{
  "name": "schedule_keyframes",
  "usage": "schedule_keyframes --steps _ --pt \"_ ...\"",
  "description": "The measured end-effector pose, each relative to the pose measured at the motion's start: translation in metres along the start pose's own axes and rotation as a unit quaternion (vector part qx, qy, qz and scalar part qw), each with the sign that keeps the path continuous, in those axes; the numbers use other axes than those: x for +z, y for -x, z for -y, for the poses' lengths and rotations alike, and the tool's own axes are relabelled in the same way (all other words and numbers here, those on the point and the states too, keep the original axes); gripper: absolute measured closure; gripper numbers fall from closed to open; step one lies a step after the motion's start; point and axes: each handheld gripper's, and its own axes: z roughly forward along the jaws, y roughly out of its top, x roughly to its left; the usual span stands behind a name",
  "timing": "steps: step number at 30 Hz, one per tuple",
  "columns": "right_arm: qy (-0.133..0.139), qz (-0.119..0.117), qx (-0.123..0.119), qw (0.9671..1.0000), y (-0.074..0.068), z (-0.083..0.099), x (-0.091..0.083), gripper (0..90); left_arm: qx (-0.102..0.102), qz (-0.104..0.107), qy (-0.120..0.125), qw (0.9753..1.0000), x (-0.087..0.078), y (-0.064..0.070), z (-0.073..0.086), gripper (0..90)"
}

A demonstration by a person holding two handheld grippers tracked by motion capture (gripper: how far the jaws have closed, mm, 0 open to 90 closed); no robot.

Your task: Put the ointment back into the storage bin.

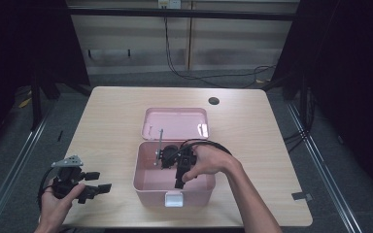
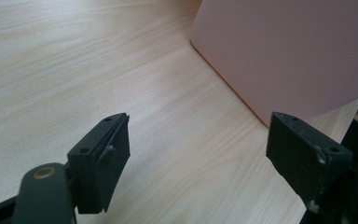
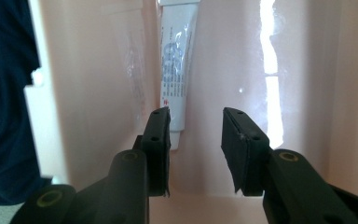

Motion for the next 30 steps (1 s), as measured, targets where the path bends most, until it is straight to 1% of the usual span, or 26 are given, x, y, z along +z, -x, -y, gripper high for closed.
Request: schedule_keyframes --steps 2,3,6,7,8,12,13,14,16,17,18,19,20,21,22,23,24,27,30 --pt "0.0 0.005 0.001 1.0 -0.001 0.002 -0.003 62.6 0.0 0.0 0.0 1.0 0.0 0.0 0.0 21.3" --pt "0.001 0.005 -0.002 1.0 -0.001 0.003 -0.005 62.6 0.0 -0.001 0.0 1.0 0.0 0.0 0.0 21.4" --pt "-0.001 0.007 -0.001 1.0 -0.001 0.005 -0.009 62.5 0.0 0.0 0.0 1.0 0.0 0.0 0.0 21.4" --pt "-0.004 0.009 0.004 0.9999 -0.002 0.005 -0.01 62.4 0.0 0.0 0.0 1.0 0.0 0.0 0.0 21.4" --pt "-0.006 0.01 0.004 0.9999 -0.002 0.006 -0.011 62.2 0.0 0.0 0.0 1.0 0.0 0.0 0.0 21.4" --pt "-0.002 0.011 0.006 0.9999 -0.002 0.011 -0.016 61.9 0.0 -0.001 0.0 1.0 0.0 0.0 0.0 21.3" --pt "-0.002 0.015 0.004 0.9999 -0.002 0.012 -0.018 61.9 0.0 0.0 0.0 1.0 0.0 0.0 0.0 21.4" --pt "-0.003 0.018 0.012 0.9998 -0.003 0.014 -0.02 61.8 -0.001 0.0 0.0 1.0 0.0 0.0 0.0 21.4" --pt "0.0 0.023 0.013 0.9996 -0.004 0.017 -0.026 61.3 -0.001 0.001 0.0 1.0 0.0 0.0 0.0 21.4" --pt "0.0 0.026 0.02 0.9995 -0.005 0.019 -0.029 60.7 -0.001 0.0 0.0 1.0 0.0 0.0 0.0 21.3" --pt "0.005 0.032 0.023 0.9992 -0.005 0.021 -0.033 59.5 -0.001 0.0 0.0 1.0 0.0 0.0 0.0 21.4" --pt "0.007 0.032 0.026 0.9991 -0.006 0.022 -0.036 59.4 -0.001 0.0 0.0 1.0 0.0 0.0 0.0 21.4" --pt "0.007 0.032 0.026 0.9991 -0.006 0.022 -0.036 59.4 -0.001 0.0 0.0 1.0 0.0 0.0 0.0 21.4" --pt "0.011 0.037 0.022 0.999 -0.008 0.025 -0.042 59.1 -0.001 0.0 -0.001 1.0 0.0 0.0 0.0 21.4" --pt "0.015 0.039 0.027 0.9988 -0.009 0.027 -0.045 58.9 -0.002 -0.001 0.0 1.0 0.0 0.0 0.0 21.4" --pt "0.018 0.044 0.024 0.9986 -0.009 0.028 -0.048 58.9 -0.001 0.0 -0.001 1.0 0.0 0.0 0.0 21.3" --pt "0.02 0.047 0.03 0.9983 -0.011 0.03 -0.051 58.9 -0.001 0.001 -0.002 1.0 0.0 0.0 0.0 21.4" --pt "0.027 0.054 0.031 0.9977 -0.013 0.035 -0.057 58.2 0.0 -0.002 0.0 1.0 0.0 0.0 0.0 21.4" --pt "0.037 0.056 0.035 0.9971 -0.014 0.041 -0.064 57.6 0.0 -0.002 0.0 1.0 0.0 0.0 0.0 21.4"
